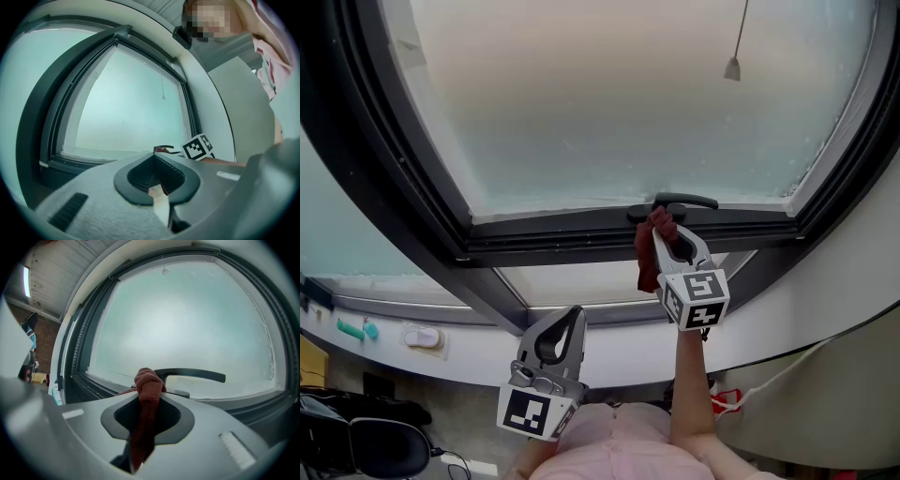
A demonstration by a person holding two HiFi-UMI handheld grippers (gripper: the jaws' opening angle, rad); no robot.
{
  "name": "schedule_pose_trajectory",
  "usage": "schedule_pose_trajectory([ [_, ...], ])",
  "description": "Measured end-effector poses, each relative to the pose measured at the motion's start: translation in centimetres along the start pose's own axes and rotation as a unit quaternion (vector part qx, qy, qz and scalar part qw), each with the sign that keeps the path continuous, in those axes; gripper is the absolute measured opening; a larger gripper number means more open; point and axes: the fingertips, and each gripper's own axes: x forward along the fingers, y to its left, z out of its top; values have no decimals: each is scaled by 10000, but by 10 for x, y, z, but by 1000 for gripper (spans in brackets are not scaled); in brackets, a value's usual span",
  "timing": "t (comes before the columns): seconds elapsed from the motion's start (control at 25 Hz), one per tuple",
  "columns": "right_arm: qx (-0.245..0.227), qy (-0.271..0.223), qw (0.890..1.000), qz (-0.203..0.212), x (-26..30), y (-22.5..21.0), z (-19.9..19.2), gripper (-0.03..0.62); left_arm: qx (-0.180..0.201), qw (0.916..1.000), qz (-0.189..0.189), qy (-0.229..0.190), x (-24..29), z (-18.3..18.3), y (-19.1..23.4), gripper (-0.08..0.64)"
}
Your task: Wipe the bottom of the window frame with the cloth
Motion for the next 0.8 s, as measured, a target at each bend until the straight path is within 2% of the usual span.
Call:
schedule_pose_trajectory([
  [0.16,-144,-181,9996,-135,-6,8,9,67,-8,9999,113,-16,-11,2,8,-2],
  [0.4,166,-871,9961,7,-10,41,47,66,-34,9996,296,-2,-32,3,31,-2],
  [0.6,20,-1141,9923,483,1,110,73,66,-37,9991,430,18,-53,5,53,-2],
  [0.8,-116,-1108,9852,1300,22,210,78,66,-33,9978,664,61,-81,5,84,-2],
])
